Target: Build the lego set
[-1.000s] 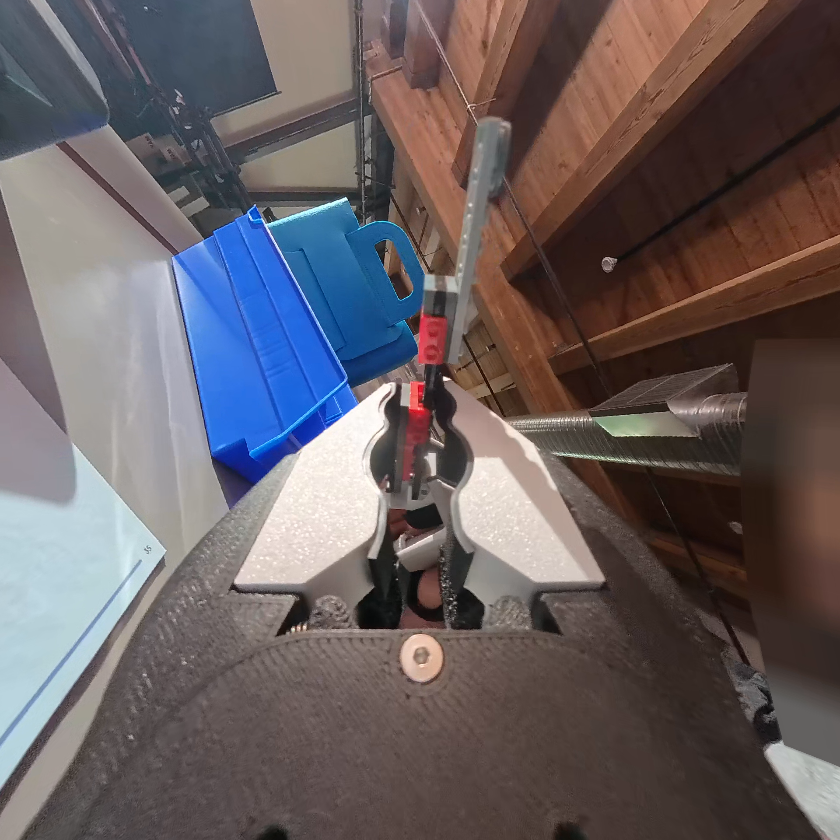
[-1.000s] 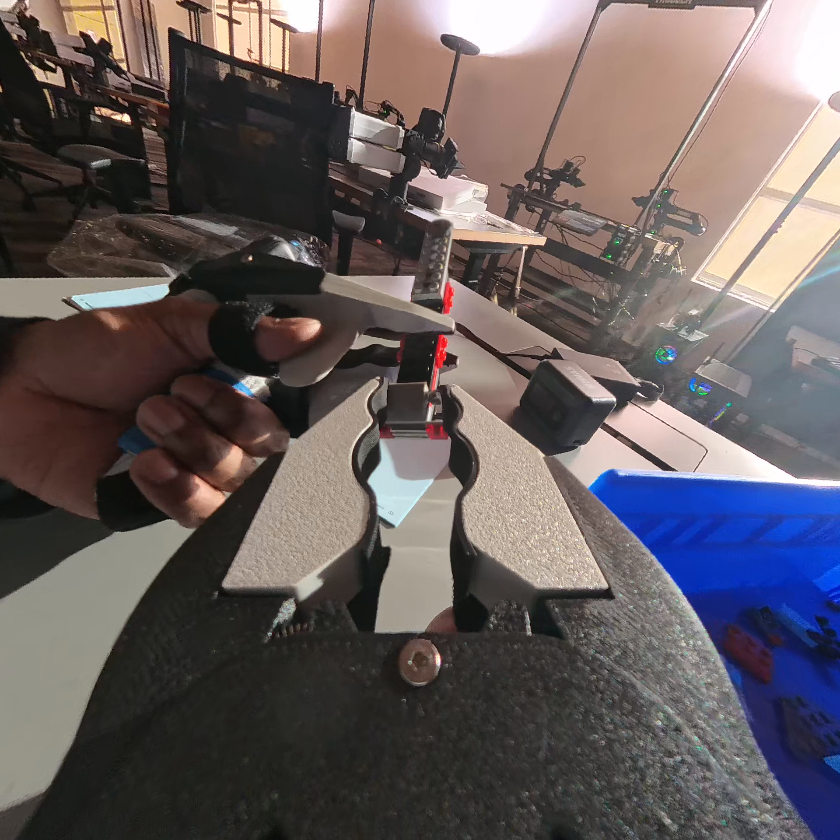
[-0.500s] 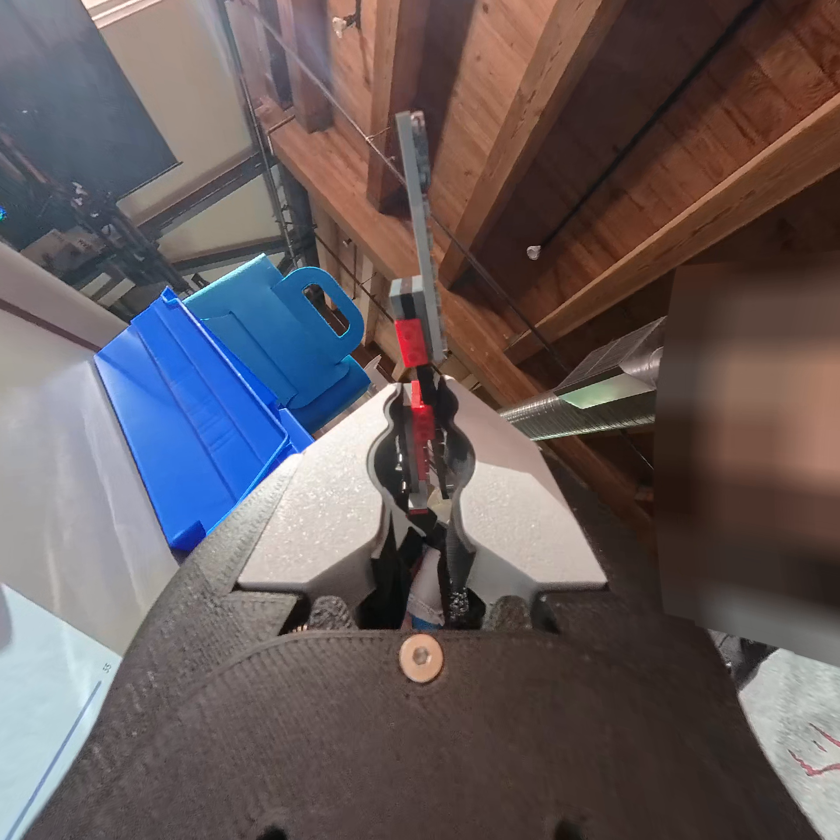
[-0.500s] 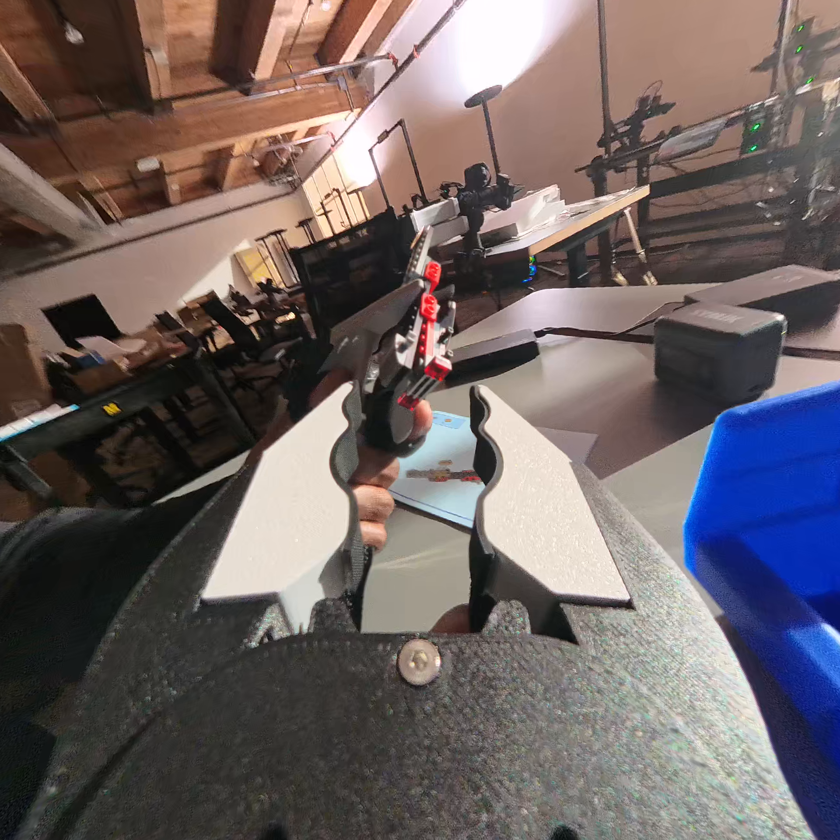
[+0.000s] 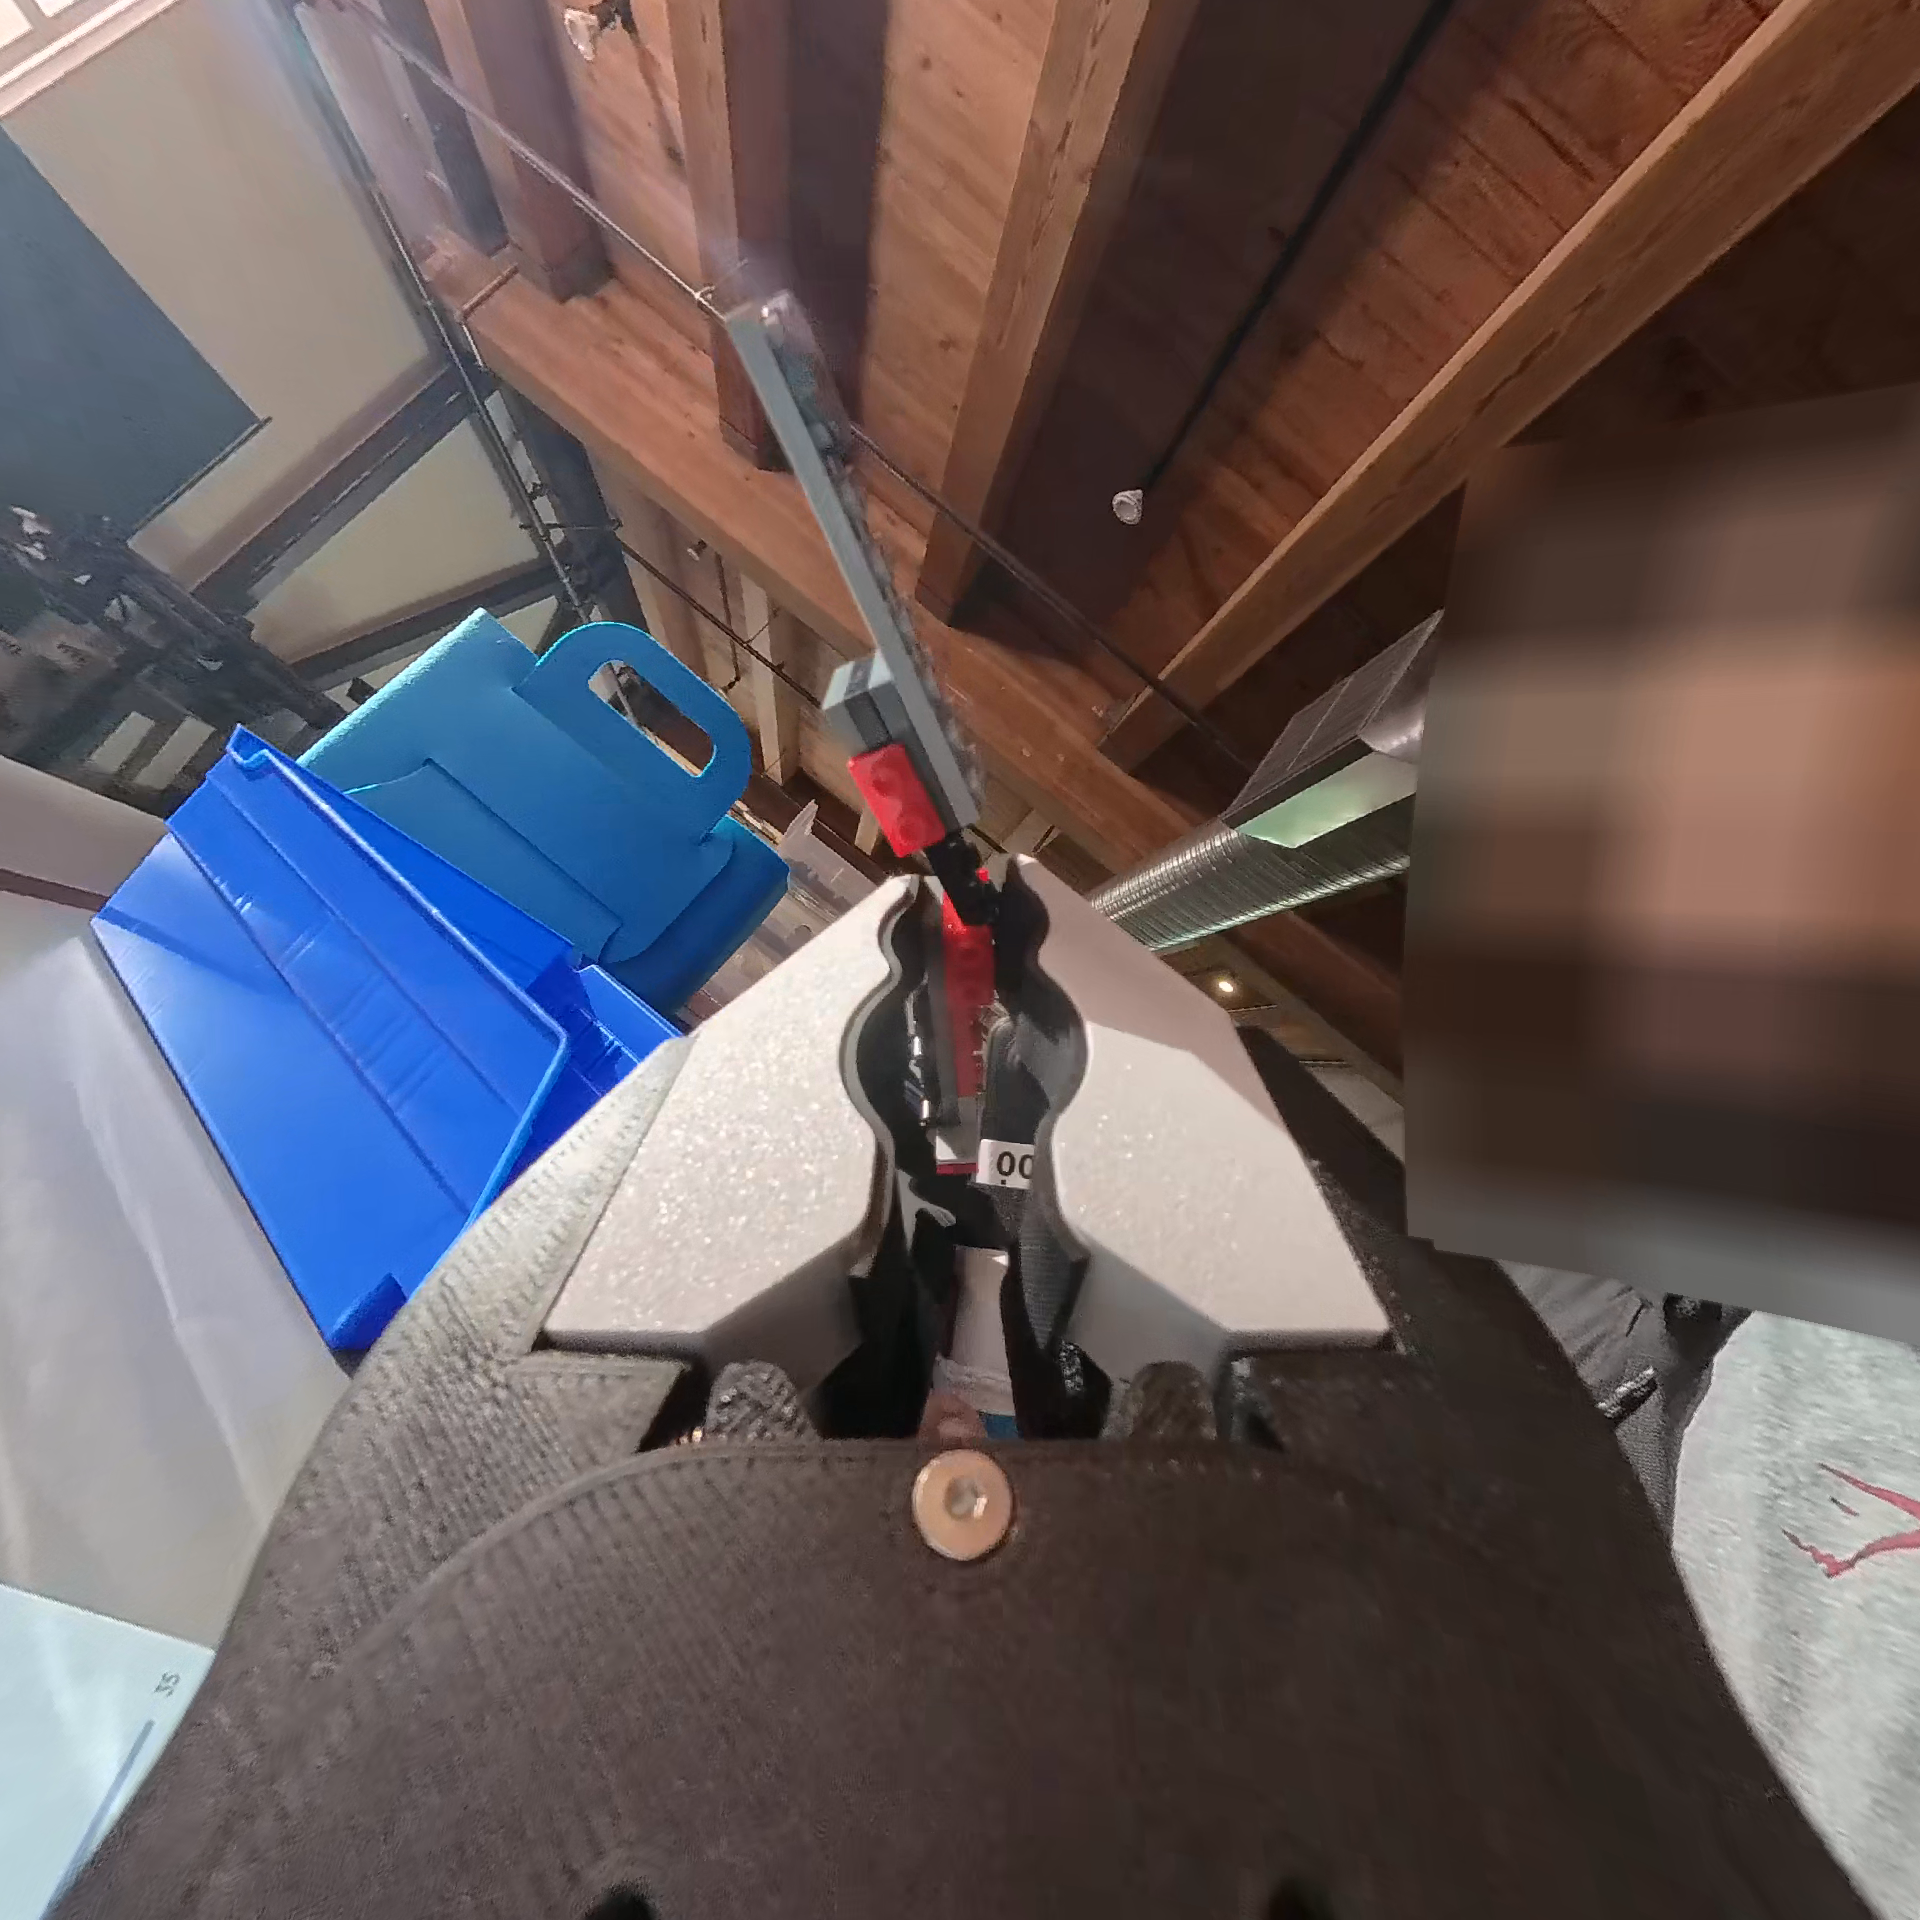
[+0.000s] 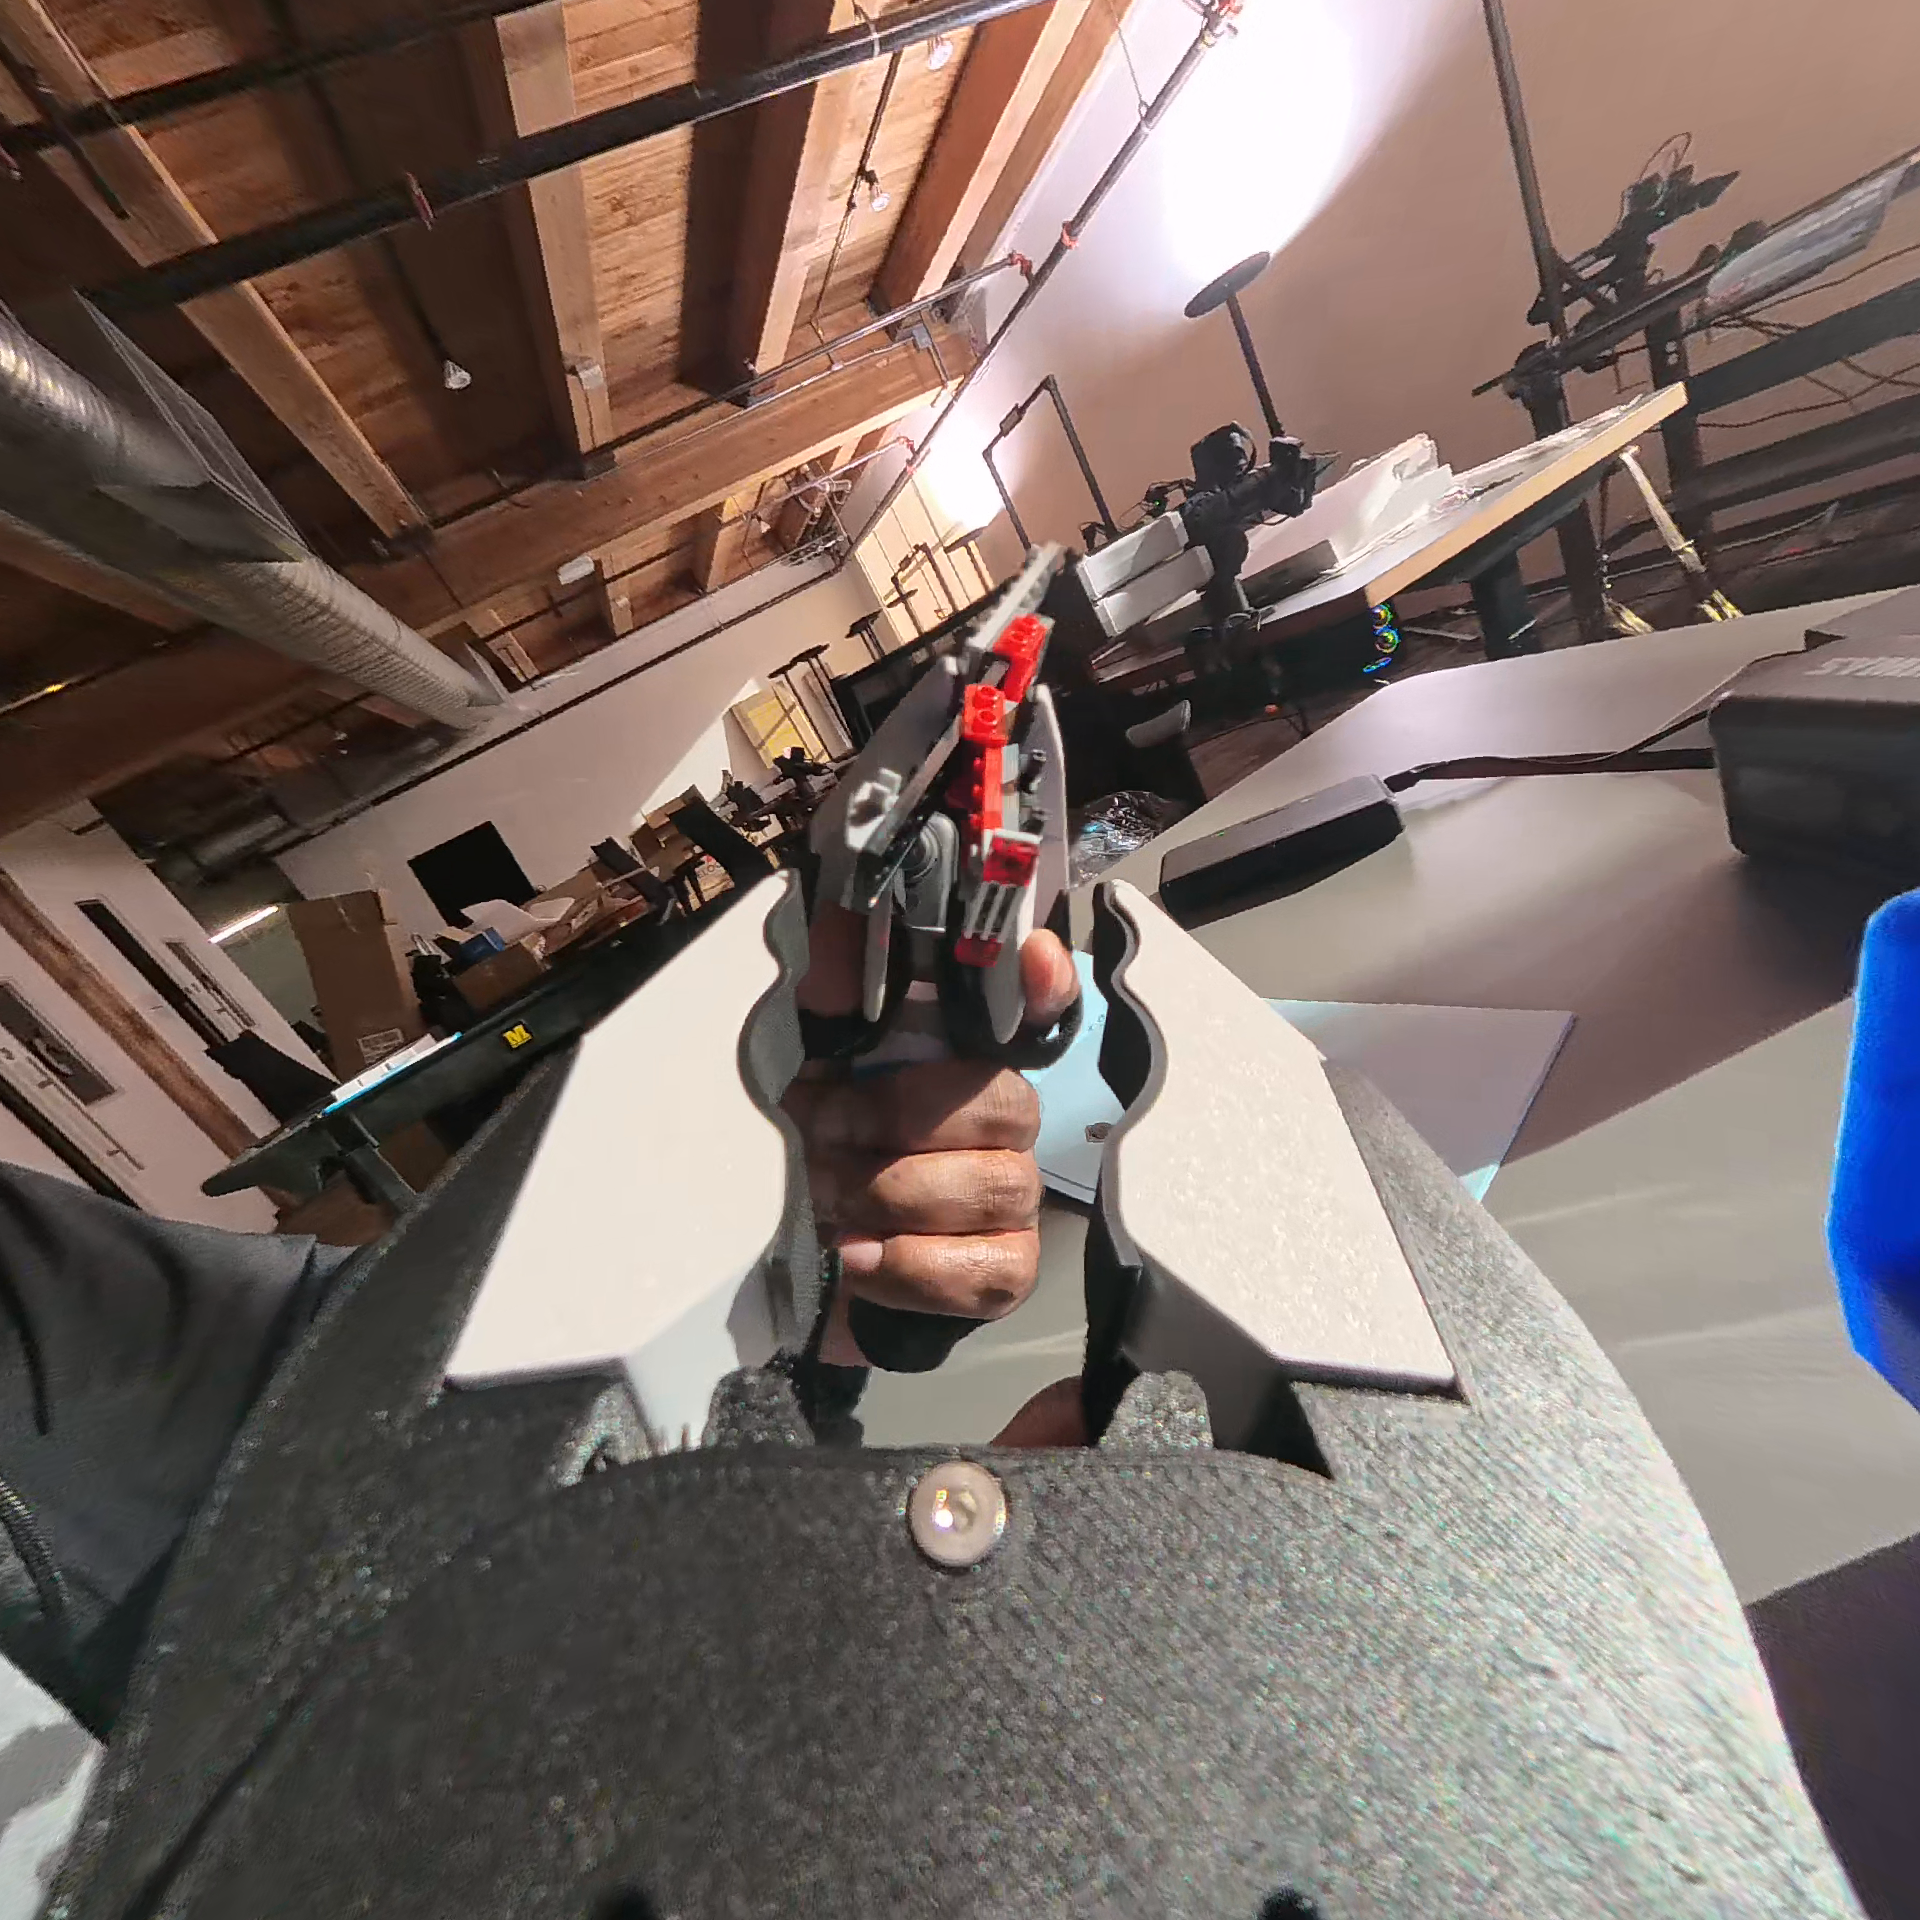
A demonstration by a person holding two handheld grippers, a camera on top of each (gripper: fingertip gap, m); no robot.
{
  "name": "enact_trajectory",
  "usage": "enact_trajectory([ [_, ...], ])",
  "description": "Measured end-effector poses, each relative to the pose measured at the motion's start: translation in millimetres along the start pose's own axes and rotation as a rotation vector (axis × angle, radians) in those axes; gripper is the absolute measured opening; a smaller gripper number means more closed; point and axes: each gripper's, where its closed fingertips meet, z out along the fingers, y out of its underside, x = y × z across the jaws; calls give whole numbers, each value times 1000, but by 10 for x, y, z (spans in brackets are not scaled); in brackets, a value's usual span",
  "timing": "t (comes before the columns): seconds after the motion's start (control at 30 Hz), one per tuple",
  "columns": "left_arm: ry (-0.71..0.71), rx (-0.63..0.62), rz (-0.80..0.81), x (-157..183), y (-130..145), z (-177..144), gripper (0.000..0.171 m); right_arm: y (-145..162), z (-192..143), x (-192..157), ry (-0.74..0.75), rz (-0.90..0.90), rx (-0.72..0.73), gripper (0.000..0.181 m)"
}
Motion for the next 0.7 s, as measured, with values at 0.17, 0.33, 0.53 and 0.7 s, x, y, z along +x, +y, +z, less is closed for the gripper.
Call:
enact_trajectory([
  [0.17, 32, -5, 32, 71, 14, 14, 14, -37, -17, -12, -21, 26, 25, 50],
  [0.33, 69, -10, 76, 158, 12, 24, 13, -60, -31, -38, -24, 17, 47, 33],
  [0.53, 116, -23, 102, 255, 47, 40, 13, -64, -37, -128, -64, -8, 57, 26],
  [0.7, 171, -25, 47, 323, 67, 48, 13, -78, -53, -216, -98, -96, 80, 23],
])
